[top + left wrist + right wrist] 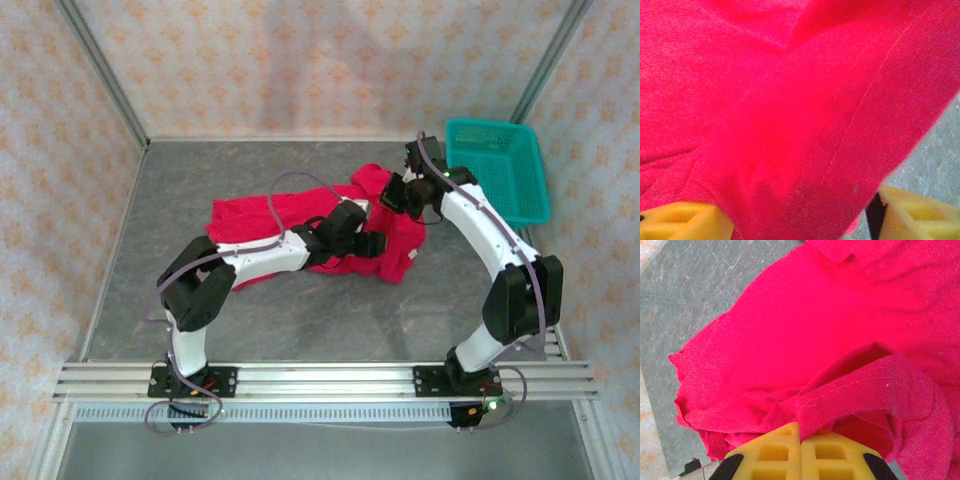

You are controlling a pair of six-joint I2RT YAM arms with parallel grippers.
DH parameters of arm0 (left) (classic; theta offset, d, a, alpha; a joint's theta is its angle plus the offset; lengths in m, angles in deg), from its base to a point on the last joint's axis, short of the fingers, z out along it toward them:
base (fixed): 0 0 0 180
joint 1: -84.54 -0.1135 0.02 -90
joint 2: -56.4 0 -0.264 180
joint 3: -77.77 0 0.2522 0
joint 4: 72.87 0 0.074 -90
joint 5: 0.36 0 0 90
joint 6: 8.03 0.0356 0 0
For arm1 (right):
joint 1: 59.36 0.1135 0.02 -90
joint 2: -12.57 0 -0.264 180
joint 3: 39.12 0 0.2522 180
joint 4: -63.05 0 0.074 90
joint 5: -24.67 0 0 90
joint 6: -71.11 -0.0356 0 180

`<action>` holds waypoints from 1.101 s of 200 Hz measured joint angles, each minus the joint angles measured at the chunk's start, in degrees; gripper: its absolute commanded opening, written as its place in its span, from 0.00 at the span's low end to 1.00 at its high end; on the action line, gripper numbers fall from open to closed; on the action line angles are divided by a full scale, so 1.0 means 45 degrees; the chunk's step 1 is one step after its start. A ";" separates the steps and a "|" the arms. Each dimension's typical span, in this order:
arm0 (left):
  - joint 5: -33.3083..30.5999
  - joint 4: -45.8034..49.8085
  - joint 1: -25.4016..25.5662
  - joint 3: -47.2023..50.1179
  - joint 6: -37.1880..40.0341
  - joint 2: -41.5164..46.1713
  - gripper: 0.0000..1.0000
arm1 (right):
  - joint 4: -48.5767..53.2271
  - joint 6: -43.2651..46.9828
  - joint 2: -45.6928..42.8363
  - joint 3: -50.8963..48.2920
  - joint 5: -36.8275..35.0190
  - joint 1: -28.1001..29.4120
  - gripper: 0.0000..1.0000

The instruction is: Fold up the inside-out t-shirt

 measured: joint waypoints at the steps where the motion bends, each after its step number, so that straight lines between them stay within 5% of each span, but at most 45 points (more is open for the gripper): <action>1: -0.0005 0.0000 0.0000 -0.0015 -0.0039 -0.0015 0.42 | -0.0005 -0.0015 -0.0005 -0.0005 0.0005 0.0000 0.00; 23: -0.0053 0.0073 -0.0078 -0.0345 -0.0189 -0.0267 0.00 | -0.0044 -0.0024 -0.0087 -0.0044 0.0010 0.0000 0.00; 104: 0.0005 0.1724 -0.0442 -0.0146 -0.0121 0.2234 0.00 | 0.0631 0.1088 0.0155 -0.0146 -0.1685 -0.0505 0.00; 174: 0.0782 0.1316 -0.0418 0.2001 -0.0194 0.3628 0.00 | 0.1059 0.1520 0.0665 -0.0379 -0.0811 -0.0393 0.00; 220: 0.1472 0.0325 -0.0393 0.3245 -0.0423 0.3429 0.00 | 0.0384 0.0826 -0.2535 -0.3104 0.0583 -0.0282 0.00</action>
